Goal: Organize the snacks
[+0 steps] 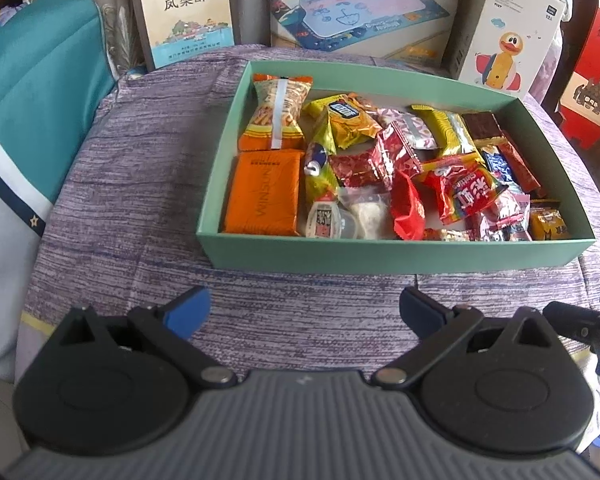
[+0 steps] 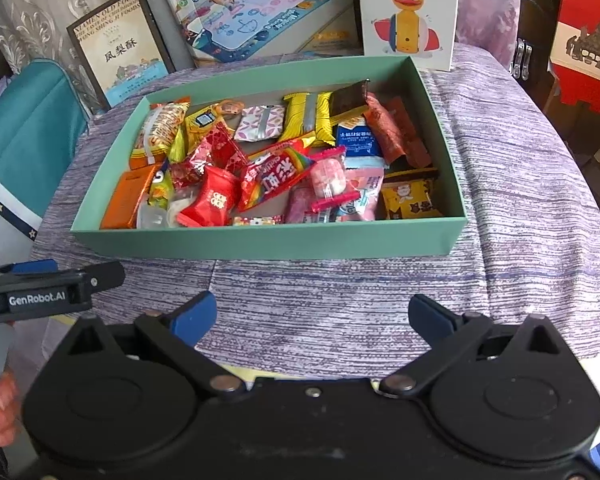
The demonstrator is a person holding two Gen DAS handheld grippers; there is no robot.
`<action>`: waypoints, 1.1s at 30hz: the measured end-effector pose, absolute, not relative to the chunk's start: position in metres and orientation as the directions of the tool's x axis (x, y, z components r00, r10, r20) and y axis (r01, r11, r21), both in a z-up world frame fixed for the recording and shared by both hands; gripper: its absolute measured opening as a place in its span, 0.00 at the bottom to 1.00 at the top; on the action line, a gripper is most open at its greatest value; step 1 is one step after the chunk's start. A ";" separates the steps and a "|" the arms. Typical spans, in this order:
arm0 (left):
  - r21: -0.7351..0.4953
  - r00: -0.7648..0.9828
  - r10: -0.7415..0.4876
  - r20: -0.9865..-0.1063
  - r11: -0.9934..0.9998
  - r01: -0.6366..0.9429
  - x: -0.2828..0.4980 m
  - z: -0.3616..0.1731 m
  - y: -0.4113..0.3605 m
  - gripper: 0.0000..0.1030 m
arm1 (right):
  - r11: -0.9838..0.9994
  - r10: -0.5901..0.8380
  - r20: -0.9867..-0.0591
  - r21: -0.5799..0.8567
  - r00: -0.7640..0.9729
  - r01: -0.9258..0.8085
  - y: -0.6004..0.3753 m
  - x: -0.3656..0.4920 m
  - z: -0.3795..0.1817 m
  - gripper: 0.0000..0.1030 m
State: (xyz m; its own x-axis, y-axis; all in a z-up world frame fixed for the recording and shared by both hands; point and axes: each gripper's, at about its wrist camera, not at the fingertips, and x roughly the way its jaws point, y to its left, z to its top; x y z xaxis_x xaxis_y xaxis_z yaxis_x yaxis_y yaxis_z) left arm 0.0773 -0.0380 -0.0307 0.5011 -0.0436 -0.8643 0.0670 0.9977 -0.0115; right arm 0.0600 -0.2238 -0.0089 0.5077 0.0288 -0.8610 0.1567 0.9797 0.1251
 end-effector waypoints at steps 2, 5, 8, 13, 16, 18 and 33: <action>-0.012 0.500 -0.044 -0.865 0.998 0.066 0.077 -0.031 -0.038 1.00 | 0.980 0.024 -0.861 0.121 0.508 0.158 -0.225 0.060 -0.009 1.00; -0.010 0.499 -0.041 -0.866 0.998 0.064 0.077 -0.032 -0.037 1.00 | 0.980 0.016 -0.863 0.113 0.505 0.163 -0.225 0.060 -0.009 1.00; -0.007 0.499 -0.038 -0.866 0.998 0.064 0.077 -0.032 -0.037 1.00 | 0.981 0.012 -0.865 0.109 0.502 0.163 -0.224 0.060 -0.009 1.00; -0.007 0.505 -0.035 -0.863 0.998 0.058 0.077 -0.032 -0.034 1.00 | 0.982 0.009 -0.865 0.101 0.502 0.157 -0.222 0.061 -0.008 1.00; -0.008 0.508 -0.035 -0.861 0.998 0.055 0.076 -0.031 -0.032 1.00 | 0.983 0.011 -0.866 0.100 0.499 0.152 -0.221 0.061 -0.009 1.00; -0.008 0.509 -0.035 -0.860 0.998 0.056 0.076 -0.031 -0.032 1.00 | 0.984 0.010 -0.867 0.097 0.498 0.149 -0.221 0.061 -0.009 1.00; 0.023 0.507 -0.004 -0.862 0.999 0.047 0.076 -0.036 -0.031 1.00 | 0.984 0.013 -0.871 0.099 0.492 0.149 -0.223 0.061 -0.011 1.00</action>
